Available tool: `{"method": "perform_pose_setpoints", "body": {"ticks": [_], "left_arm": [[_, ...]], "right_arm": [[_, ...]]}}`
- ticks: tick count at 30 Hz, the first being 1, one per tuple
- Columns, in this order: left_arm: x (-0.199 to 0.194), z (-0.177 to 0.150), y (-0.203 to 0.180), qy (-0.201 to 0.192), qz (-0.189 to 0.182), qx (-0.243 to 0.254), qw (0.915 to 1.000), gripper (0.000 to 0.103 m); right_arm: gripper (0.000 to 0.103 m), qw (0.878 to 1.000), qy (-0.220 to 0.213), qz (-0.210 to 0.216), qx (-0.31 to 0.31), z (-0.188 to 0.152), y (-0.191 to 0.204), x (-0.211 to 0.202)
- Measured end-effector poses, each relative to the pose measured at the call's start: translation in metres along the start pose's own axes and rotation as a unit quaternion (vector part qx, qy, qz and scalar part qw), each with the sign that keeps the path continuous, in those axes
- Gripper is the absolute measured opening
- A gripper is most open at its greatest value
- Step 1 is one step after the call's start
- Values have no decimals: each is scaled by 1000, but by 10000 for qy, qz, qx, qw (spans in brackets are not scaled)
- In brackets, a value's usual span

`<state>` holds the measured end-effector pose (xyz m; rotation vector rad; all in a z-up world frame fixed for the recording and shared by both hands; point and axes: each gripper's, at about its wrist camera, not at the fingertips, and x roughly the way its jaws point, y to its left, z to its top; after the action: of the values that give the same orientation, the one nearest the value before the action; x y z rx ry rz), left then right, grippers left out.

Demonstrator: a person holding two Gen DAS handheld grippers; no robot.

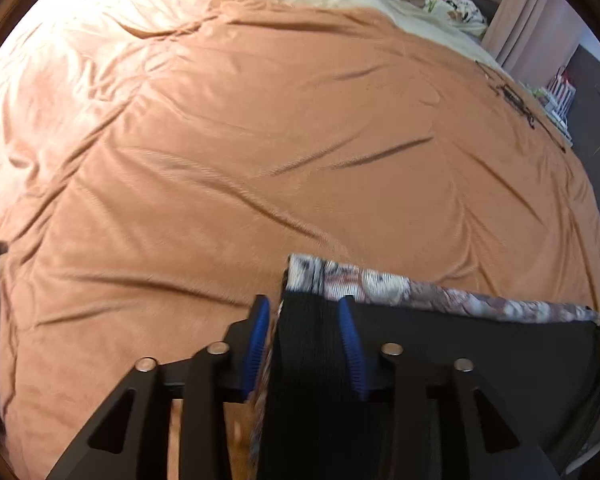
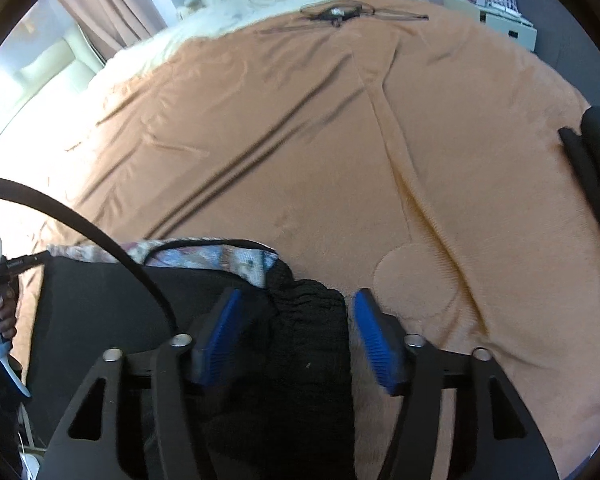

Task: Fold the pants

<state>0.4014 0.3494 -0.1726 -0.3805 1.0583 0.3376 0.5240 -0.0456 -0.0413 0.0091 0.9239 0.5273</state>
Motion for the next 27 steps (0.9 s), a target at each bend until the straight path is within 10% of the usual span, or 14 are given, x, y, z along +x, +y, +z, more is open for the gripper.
{"method": "perform_pose_setpoints", "body": {"ticks": [27], "left_arm": [[-97,-164,11,-175,-547,-386,9976,47]], "right_arm": [[66,9960,173,439,-755,-68,56,-56]]}}
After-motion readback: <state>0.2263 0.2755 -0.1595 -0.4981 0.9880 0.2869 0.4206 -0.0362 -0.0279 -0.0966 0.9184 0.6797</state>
